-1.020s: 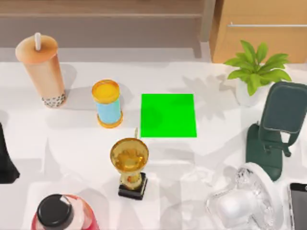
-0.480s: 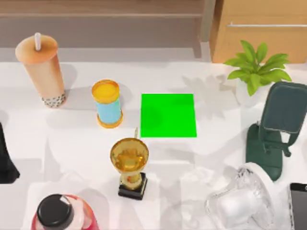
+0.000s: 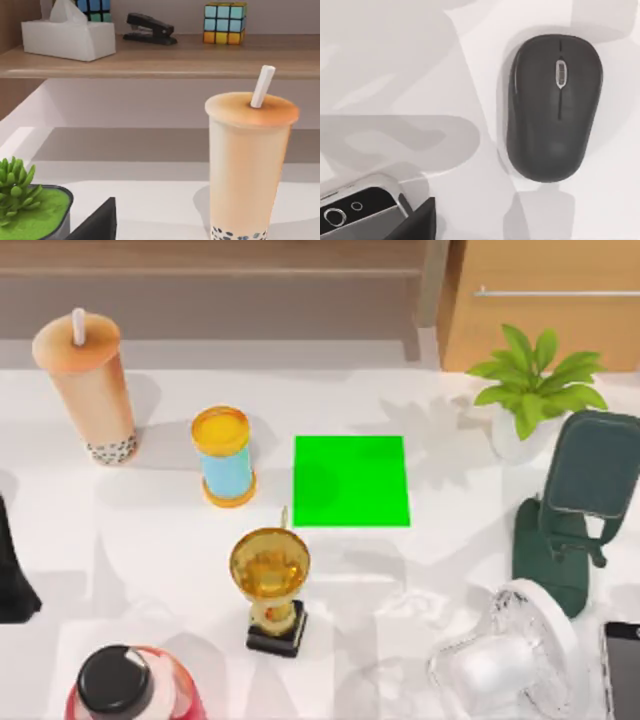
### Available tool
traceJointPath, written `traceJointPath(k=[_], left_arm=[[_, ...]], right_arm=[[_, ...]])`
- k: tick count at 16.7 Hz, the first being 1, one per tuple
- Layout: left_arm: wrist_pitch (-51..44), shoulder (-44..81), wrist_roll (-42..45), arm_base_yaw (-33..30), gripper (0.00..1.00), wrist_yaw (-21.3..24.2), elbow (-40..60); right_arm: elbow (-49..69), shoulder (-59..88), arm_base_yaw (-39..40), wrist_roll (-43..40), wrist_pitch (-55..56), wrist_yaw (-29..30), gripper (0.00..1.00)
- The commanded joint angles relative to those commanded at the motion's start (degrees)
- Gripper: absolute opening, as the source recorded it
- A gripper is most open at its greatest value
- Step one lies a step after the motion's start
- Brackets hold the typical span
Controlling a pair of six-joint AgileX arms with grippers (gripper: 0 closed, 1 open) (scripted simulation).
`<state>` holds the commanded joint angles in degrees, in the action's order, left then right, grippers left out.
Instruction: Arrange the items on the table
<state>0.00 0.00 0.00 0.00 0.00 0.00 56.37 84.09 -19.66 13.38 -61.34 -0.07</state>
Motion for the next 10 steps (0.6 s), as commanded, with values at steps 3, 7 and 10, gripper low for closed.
traceJointPath(k=[3, 7, 10], left_arm=[[0.00, 0.00, 0.00, 0.00, 1.00, 0.00, 0.00], [0.00, 0.00, 0.00, 0.00, 1.00, 0.00, 0.00], [0.00, 0.00, 0.00, 0.00, 1.00, 0.00, 0.00]], right_arm=[[0.75, 0.96, -0.26, 0.18, -0.80, 0.01, 1.00], [0.43, 0.85, -0.01, 0.14, -0.48, 0.00, 1.00], [-2.18, 2.69, -0.13, 0.34, 3.52, 0.01, 1.00]])
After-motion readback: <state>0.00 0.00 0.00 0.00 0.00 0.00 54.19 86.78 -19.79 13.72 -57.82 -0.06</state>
